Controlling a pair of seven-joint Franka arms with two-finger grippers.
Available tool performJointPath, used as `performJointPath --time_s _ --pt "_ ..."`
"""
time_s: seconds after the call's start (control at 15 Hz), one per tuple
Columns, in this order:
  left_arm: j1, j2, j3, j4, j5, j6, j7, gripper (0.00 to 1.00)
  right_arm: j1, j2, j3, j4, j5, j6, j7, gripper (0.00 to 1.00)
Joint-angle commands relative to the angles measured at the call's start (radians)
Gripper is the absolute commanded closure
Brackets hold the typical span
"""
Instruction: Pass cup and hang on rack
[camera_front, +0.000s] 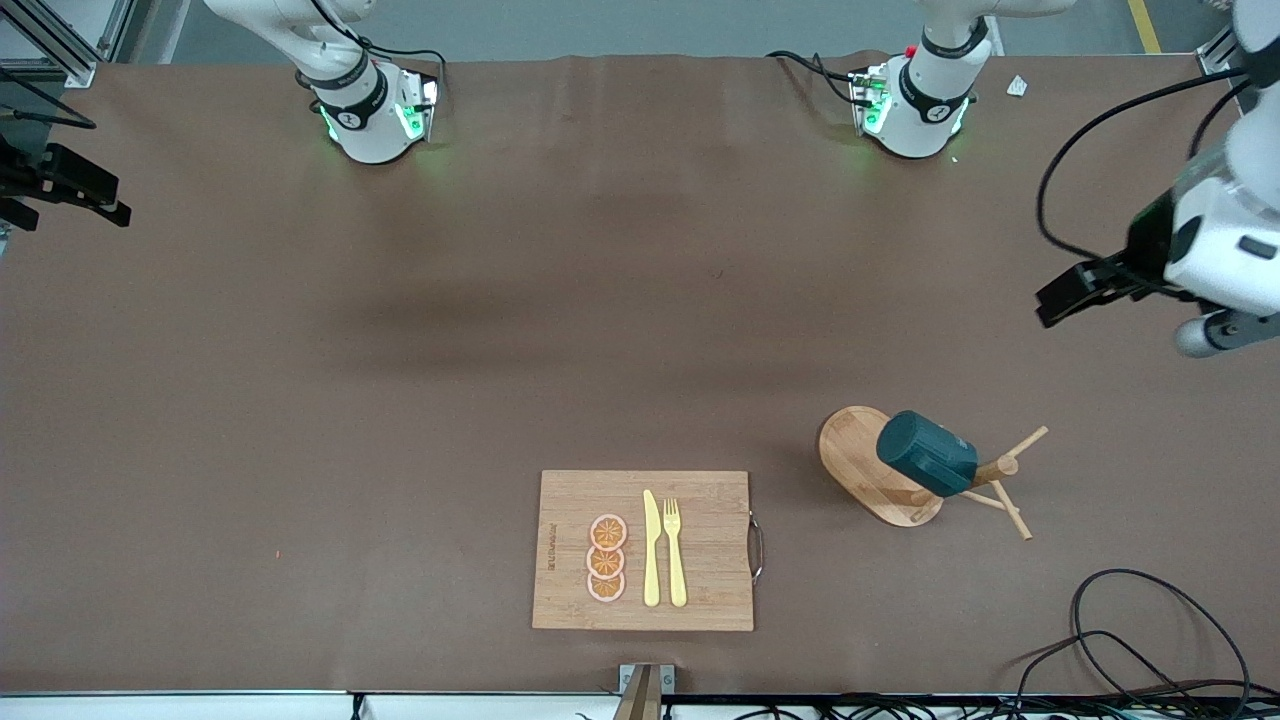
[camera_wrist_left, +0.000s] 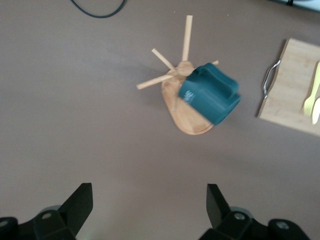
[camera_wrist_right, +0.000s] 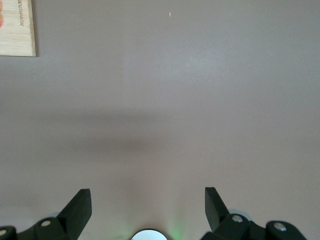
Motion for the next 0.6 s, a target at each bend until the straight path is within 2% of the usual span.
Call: performJointPath --time_s 0.0,0.27,0.4,0.53 --pt "-0.005 -0.084 0.033 -0.089 0.009 -0.004 0.117 0.0 0.004 -0.018 -0.003 -0.018 -0.003 0.003 -0.013 0.0" --pt "0.021 -0.231 0.028 -0.28 -0.004 0.073 0.158 0.0 0.004 -0.018 -0.003 -0.018 -0.003 0.003 -0.013 0.0" --pt "0.026 -0.268 0.031 -0.316 -0.022 0.074 0.168 0.0 0.004 -0.018 -0.003 -0.018 -0.003 0.003 -0.013 0.0" --pt "0.079 -0.291 0.024 -0.328 -0.078 0.073 0.254 0.0 0.004 -0.018 -0.003 -0.018 -0.003 0.003 -0.013 0.0"
